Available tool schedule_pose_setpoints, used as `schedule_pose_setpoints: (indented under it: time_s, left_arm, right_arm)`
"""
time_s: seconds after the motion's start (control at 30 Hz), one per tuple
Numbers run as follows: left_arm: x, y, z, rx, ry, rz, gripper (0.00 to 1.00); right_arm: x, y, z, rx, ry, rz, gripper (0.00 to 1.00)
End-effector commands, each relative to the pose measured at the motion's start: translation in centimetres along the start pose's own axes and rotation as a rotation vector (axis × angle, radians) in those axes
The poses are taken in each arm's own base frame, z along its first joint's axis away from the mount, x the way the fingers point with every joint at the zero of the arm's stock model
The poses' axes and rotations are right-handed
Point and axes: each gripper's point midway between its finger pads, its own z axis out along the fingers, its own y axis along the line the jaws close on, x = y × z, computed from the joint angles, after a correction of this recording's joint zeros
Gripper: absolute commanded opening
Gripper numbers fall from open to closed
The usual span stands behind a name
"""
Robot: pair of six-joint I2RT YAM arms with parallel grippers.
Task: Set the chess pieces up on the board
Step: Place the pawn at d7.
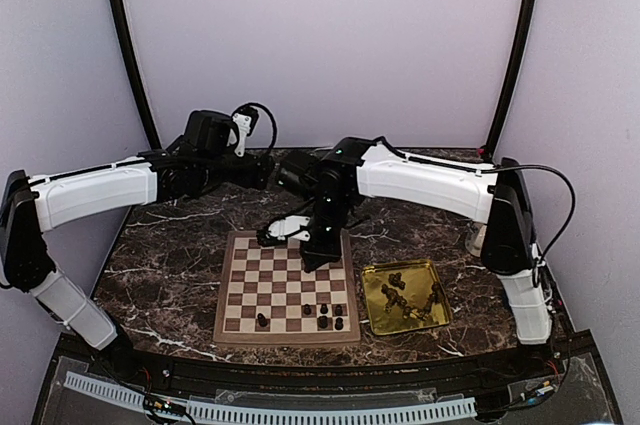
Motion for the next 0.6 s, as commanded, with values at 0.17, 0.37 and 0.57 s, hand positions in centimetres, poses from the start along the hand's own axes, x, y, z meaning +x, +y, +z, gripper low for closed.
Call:
schedule_pose_setpoints:
  time_s: [0.17, 0.37, 0.57]
  left_arm:
    - [-3.1, 1.7, -2.2, -0.046, -0.076, -0.048, 0.94]
    - [-3.3, 1.6, -2.4, -0.037, -0.081, -0.045, 0.94]
    - [-3.4, 1.4, -2.5, -0.028, -0.083, -0.042, 0.94]
  right_arm:
    - [-3.0, 5.1, 2.5, -0.093, 0.016, -0.123, 0.13]
    - [-2.6, 7.2, 4.7, -0.115, 0.08, -0.172, 0.13]
    - [-2.5, 7.2, 5.7, -0.119, 0.099, -0.171, 0.14]
